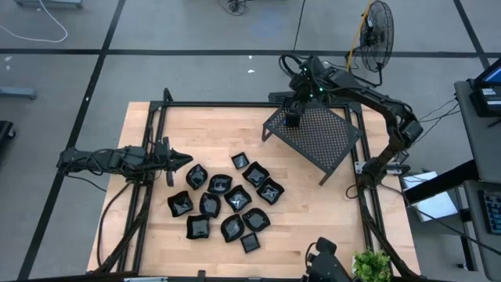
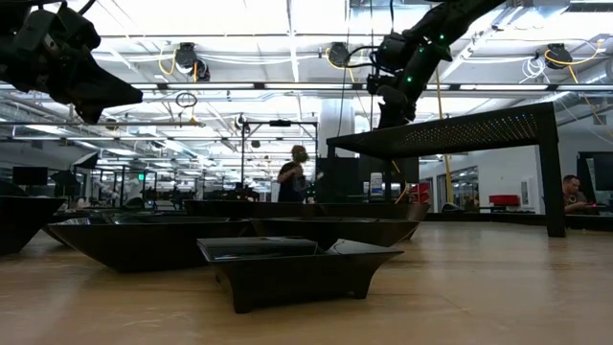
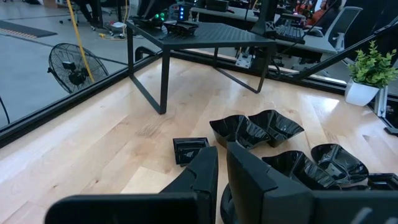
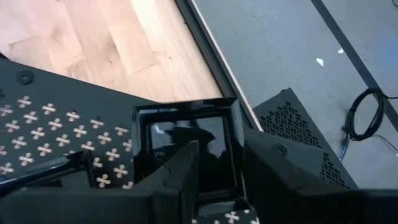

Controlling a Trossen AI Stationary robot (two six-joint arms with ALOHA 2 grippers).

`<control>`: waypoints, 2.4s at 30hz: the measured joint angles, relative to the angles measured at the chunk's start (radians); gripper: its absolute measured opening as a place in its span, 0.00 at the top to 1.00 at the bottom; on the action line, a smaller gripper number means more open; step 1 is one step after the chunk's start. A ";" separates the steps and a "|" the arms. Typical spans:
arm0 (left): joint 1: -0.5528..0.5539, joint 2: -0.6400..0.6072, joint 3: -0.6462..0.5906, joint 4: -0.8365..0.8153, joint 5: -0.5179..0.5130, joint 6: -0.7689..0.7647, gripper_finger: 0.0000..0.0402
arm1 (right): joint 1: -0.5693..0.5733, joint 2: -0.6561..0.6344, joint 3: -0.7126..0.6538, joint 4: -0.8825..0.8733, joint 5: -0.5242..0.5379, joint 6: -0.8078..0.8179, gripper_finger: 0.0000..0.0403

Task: Pick & Place Mini shaped plates
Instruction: Stack the black square plate on the square black plate on the shelf

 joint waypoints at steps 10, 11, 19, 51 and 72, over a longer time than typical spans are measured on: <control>0.000 0.000 0.000 0.000 0.000 0.000 0.91 | -0.003 0.000 -0.019 0.003 0.000 0.000 0.73; 0.000 0.000 0.000 0.000 0.000 0.000 0.91 | -0.003 0.000 -0.026 0.005 0.000 0.000 0.73; 0.000 0.000 0.000 0.000 0.000 0.000 0.91 | -0.001 -0.005 -0.050 -0.012 0.001 0.007 0.74; 0.000 0.000 0.000 0.000 0.000 0.000 0.91 | -0.043 -0.103 -0.072 -0.036 -0.023 0.122 0.75; 0.000 0.000 0.000 0.000 0.000 0.000 0.91 | -0.043 -0.103 -0.145 0.044 0.029 0.127 0.66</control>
